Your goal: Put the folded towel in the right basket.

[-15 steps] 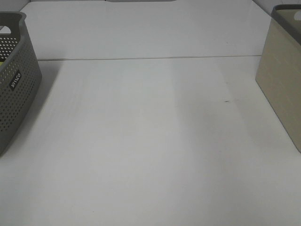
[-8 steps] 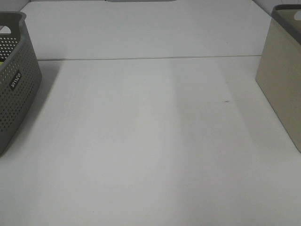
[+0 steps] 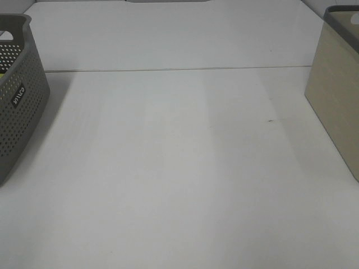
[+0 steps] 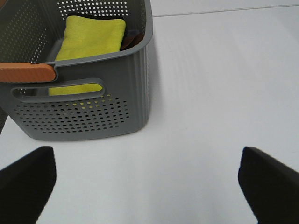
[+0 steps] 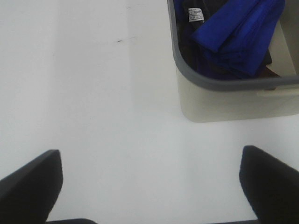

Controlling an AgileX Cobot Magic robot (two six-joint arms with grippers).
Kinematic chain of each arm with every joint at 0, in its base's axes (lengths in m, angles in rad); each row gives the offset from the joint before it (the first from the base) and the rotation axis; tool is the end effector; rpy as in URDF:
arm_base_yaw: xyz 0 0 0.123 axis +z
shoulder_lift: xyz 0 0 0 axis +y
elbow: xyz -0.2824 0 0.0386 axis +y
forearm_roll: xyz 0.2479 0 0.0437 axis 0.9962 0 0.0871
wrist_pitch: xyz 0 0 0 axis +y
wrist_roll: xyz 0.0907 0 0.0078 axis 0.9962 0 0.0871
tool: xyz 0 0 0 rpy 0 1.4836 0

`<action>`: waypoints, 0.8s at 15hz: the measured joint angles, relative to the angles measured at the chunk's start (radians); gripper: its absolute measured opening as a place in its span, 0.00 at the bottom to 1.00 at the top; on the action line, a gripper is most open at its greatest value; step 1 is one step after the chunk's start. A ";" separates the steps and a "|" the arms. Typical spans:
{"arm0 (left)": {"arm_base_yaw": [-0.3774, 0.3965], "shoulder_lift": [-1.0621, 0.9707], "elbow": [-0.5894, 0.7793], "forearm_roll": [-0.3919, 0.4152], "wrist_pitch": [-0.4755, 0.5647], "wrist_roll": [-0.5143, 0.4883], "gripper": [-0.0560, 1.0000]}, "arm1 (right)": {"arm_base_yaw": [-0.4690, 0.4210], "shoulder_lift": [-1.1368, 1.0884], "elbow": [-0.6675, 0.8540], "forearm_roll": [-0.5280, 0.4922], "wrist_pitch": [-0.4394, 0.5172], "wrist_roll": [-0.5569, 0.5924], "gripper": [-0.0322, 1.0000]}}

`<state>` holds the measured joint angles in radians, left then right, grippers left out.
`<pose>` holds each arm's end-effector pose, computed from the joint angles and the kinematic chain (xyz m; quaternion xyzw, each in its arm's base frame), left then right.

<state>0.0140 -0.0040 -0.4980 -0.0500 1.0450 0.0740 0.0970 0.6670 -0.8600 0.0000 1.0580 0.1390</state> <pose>-0.0046 -0.0040 0.2780 0.0262 0.8479 -0.0017 0.5295 0.1012 0.0098 0.3545 0.0194 0.9222 0.0455 0.3835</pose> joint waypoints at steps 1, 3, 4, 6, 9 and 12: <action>0.000 0.000 0.000 0.000 0.000 0.000 0.99 | 0.000 -0.102 0.065 0.000 0.000 0.001 0.97; 0.000 0.000 0.000 0.000 0.000 0.000 0.99 | 0.000 -0.311 0.190 0.000 0.002 0.003 0.97; 0.000 0.000 0.000 0.000 0.000 0.000 0.99 | 0.000 -0.370 0.218 0.000 0.006 0.003 0.97; 0.000 0.000 0.000 0.000 0.000 0.000 0.99 | 0.000 -0.472 0.261 0.000 0.013 -0.008 0.97; 0.000 0.000 0.000 0.000 0.000 0.000 0.99 | 0.000 -0.590 0.317 -0.032 0.014 -0.049 0.98; 0.000 0.000 0.000 0.000 0.000 0.000 0.99 | 0.000 -0.667 0.353 -0.044 0.011 -0.054 0.98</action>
<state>0.0140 -0.0040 -0.4980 -0.0500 1.0450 0.0740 0.0970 0.0000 -0.5070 -0.0440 1.0690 0.0850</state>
